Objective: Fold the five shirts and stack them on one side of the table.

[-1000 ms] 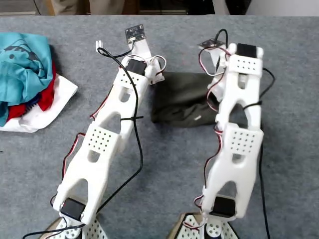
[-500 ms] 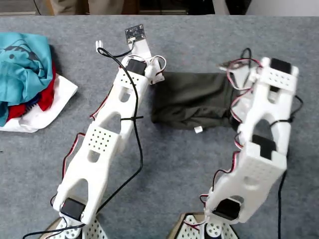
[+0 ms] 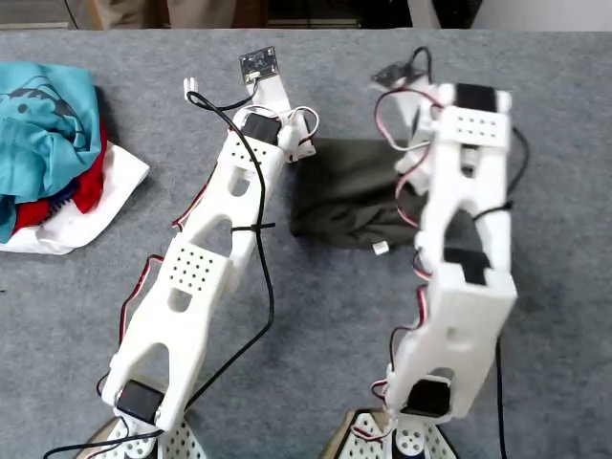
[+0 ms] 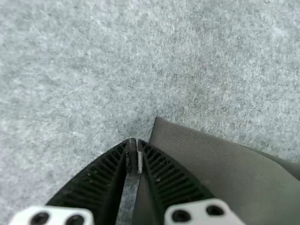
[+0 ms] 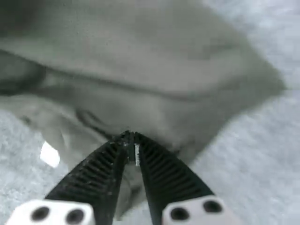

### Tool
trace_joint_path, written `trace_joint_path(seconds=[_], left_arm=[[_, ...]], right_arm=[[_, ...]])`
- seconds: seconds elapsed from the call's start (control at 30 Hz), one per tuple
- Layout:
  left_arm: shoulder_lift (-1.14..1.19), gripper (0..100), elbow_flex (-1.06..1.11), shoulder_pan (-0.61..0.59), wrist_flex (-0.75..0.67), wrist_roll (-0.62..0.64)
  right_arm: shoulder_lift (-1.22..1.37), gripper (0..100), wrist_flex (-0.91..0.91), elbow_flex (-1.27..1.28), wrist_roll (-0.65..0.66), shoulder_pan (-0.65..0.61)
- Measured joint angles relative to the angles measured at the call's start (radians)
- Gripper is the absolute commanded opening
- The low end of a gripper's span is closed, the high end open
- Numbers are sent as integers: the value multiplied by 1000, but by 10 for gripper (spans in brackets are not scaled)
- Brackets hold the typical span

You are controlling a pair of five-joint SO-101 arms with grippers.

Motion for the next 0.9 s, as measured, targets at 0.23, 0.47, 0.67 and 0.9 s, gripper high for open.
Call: trace_joint_path(seconds=[0.23, 0.47, 0.67, 0.9], left_arm=[[0, 24, 0, 0, 0, 0], [0, 27, 0, 0, 0, 0], [0, 27, 0, 0, 0, 0], [0, 27, 0, -2, 0, 0]], right_arm=[[181, 5, 115, -46, -9, 15], [180, 5, 176, -18, -9, 109], [153, 5, 172, 98, 32, 172], [104, 5, 110, -43, 43, 193]])
